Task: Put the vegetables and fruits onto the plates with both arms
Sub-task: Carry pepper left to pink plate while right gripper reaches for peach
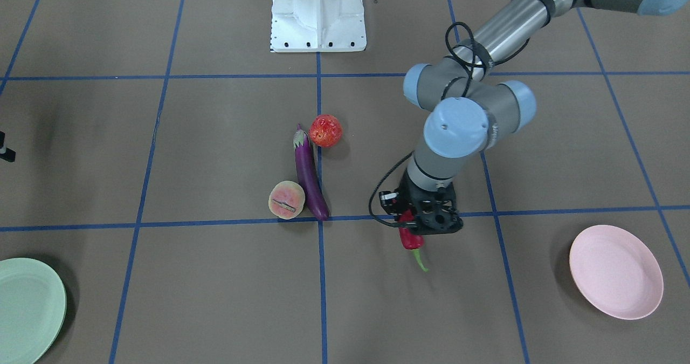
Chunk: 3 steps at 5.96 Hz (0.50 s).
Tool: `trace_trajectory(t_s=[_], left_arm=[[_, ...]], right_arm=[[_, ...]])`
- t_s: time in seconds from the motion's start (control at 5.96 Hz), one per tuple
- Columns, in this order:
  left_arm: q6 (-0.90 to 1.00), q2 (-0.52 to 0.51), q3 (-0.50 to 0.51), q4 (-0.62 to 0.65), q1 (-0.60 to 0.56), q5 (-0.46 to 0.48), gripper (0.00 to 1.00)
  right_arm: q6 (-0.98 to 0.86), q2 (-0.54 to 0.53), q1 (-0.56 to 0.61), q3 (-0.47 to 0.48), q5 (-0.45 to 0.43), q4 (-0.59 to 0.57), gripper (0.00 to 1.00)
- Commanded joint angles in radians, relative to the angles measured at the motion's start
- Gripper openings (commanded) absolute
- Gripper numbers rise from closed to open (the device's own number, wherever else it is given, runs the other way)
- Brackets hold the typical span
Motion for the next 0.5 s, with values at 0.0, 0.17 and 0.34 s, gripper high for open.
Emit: trace_trajectory(t_s=[0.0, 0.17, 0.34], left_arm=[[0.187, 0.123, 0.002, -0.013, -0.158, -0.061, 0.00], [0.303, 0.160, 0.043, -0.005, -0.250, -0.063, 0.00], [0.427, 0.167, 0.133, -0.005, -0.304, -0.063, 0.00]], right_arm=[[0.299, 0.143, -0.119, 0.007, -0.024, 0.003, 1.00], [0.427, 0.192, -0.197, 0.023, -0.092, 0.003, 1.00], [0.566, 0.247, -0.278, 0.041, -0.154, 0.003, 1.00]])
